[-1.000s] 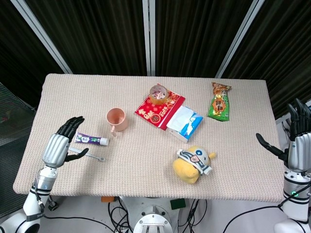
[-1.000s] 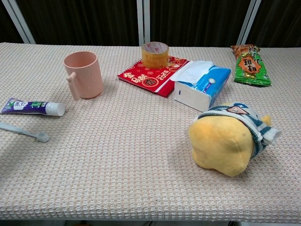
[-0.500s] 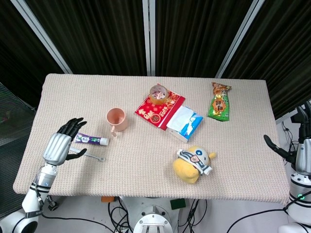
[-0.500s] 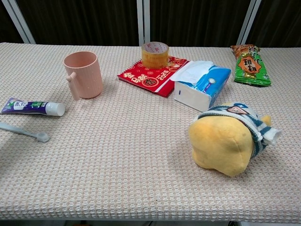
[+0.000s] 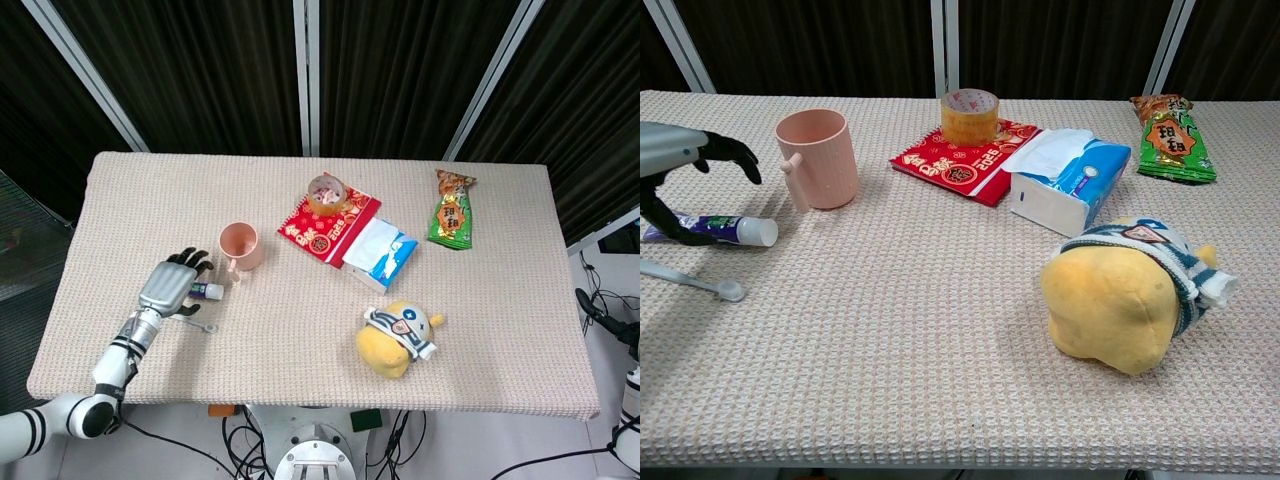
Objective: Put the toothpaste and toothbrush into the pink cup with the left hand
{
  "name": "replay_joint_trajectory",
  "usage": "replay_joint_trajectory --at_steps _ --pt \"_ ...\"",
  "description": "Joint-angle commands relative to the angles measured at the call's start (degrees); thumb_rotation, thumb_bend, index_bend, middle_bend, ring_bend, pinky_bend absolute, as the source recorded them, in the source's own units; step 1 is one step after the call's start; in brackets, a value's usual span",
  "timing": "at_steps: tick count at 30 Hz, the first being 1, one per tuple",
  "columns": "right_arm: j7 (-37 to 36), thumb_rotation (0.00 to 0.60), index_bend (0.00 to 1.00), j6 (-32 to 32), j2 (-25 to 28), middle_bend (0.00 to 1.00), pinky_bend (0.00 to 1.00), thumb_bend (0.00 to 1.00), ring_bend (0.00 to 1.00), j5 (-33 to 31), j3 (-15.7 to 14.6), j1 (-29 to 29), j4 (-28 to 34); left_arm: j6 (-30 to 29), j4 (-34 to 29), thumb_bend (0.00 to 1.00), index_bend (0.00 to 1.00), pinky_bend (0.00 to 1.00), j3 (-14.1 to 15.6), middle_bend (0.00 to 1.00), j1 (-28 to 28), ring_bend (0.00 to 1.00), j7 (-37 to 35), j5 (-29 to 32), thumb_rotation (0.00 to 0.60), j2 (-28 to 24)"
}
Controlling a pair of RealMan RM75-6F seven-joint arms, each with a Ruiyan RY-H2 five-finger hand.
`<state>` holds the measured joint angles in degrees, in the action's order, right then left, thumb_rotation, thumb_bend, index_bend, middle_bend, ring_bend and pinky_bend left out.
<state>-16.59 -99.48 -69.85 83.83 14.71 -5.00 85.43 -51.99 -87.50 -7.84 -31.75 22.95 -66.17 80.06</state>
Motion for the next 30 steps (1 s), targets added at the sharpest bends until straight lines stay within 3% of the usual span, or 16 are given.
replay_joint_trajectory --at_steps 1,11,22,30 --pt "-0.3 0.6 0.0 0.4 -0.1 0.0 0.0 0.35 0.0 -0.1 0.1 -0.1 -0.3 1.7 3.0 0.17 0.3 0.23 0.6 0.13 -1.8 0.09 2.0 2.1 0.6 2.5" --pt "-0.6 0.6 0.0 1.4 -0.2 0.0 0.0 0.35 0.0 -0.8 0.4 -0.2 -1.4 1.6 6.7 0.23 0.4 0.23 1.6 0.14 -3.0 0.09 1.8 3.8 0.6 5.5" --pt "-0.6 0.6 0.0 1.8 0.1 0.0 0.0 0.33 0.0 -0.4 0.4 -0.4 -0.8 -0.9 6.5 0.24 0.41 0.23 2.6 0.15 -2.8 0.1 2.8 3.9 0.6 5.5" --pt "-0.8 0.6 0.0 1.6 0.1 0.0 0.0 0.32 0.0 -0.3 0.4 -0.2 -0.8 -3.2 7.1 0.28 0.48 0.23 2.6 0.18 -2.5 0.11 2.0 2.8 0.6 6.1"
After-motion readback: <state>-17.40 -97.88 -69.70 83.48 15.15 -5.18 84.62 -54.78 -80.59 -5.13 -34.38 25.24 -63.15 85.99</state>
